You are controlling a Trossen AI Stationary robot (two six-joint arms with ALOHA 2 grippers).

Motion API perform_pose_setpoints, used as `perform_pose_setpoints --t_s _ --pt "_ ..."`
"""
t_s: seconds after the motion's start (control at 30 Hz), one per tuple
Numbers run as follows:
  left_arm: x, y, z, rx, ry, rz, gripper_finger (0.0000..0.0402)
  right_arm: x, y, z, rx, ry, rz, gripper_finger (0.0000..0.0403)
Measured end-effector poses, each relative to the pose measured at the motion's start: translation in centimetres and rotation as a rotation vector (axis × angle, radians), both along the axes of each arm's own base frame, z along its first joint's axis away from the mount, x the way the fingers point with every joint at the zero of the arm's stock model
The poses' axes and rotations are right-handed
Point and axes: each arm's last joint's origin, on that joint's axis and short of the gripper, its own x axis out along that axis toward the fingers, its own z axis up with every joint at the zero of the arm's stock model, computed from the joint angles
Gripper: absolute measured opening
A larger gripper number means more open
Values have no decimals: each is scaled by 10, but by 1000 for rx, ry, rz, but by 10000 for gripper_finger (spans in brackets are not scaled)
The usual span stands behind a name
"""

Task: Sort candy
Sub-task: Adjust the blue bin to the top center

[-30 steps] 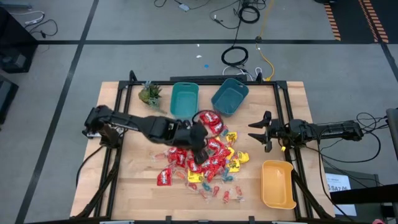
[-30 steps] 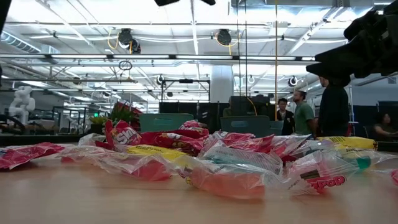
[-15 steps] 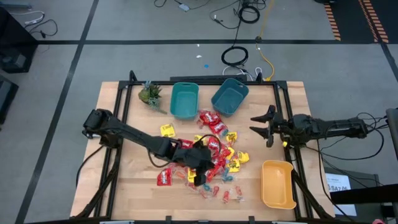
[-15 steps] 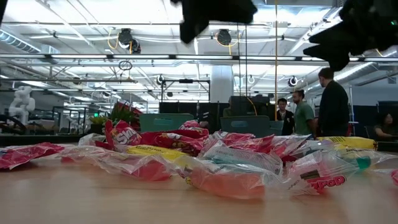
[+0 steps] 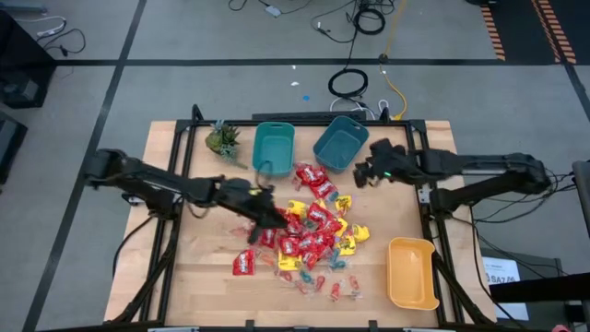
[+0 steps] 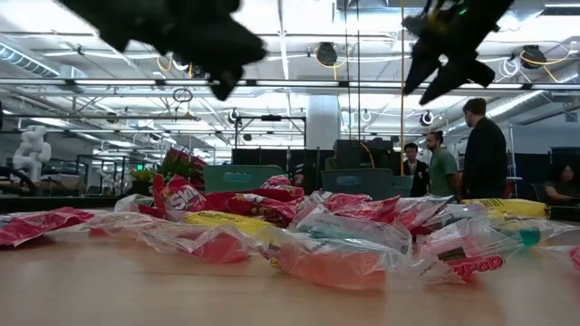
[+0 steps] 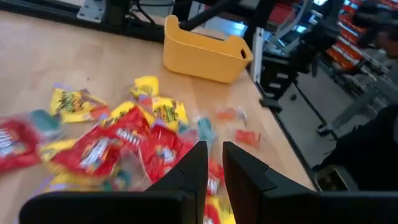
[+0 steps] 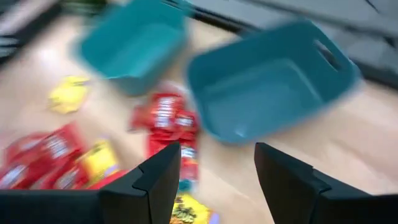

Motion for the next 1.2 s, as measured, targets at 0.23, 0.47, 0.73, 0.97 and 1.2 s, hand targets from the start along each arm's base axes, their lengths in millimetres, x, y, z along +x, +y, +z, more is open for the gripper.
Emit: perform_pose_setpoints --t_s 0.23,0.47,0.73,0.97,1.2 --pt "-61 14 21 32 -122 -11 59 15 -44 -22 232 103 -296 196" --pt "-93 16 35 54 -99 -18 59 28 -88 -48 370 50 -439 196" --pt "-103 17 34 58 -59 -21 59 37 -122 -90 493 116 -554 196" --pt "-105 16 32 47 -29 -44 59 42 -136 -109 537 94 -625 196" --pt "-106 16 30 48 -1 -45 59 48 -143 -128 600 66 -706 141"
